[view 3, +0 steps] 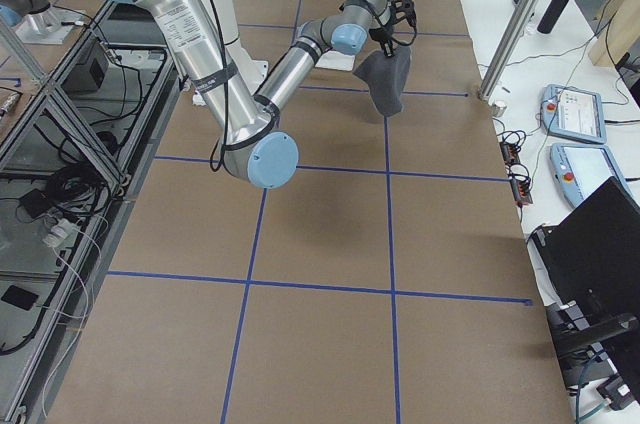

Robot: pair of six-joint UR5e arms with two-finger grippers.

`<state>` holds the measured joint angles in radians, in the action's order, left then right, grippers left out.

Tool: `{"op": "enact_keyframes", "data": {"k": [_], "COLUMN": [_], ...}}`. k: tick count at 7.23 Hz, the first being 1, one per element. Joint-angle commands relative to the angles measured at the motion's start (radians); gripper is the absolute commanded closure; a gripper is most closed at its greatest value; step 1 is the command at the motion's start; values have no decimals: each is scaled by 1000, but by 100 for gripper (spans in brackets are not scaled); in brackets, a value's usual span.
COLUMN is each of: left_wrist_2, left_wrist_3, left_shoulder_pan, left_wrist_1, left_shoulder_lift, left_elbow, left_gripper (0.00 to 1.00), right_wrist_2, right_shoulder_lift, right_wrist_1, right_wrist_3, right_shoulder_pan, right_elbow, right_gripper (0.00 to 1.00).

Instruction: Hang towel on rack

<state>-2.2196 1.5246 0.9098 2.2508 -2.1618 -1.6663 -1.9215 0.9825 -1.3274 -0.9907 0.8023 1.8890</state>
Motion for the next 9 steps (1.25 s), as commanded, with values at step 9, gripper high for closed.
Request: {"op": "enact_keyframes", "data": {"k": [9], "left_wrist_2": [34], "left_wrist_3": [140], "left_shoulder_pan": [-88], "left_wrist_1": [153], "left_shoulder_lift": [-86], "left_elbow": [59], "left_gripper": [34], "right_wrist_2": [279], "right_shoulder_lift": [-54], "right_wrist_1": [91], "right_wrist_3": [-109], "right_shoulder_pan": [-259], "right_elbow": [27], "right_gripper": [100]}}
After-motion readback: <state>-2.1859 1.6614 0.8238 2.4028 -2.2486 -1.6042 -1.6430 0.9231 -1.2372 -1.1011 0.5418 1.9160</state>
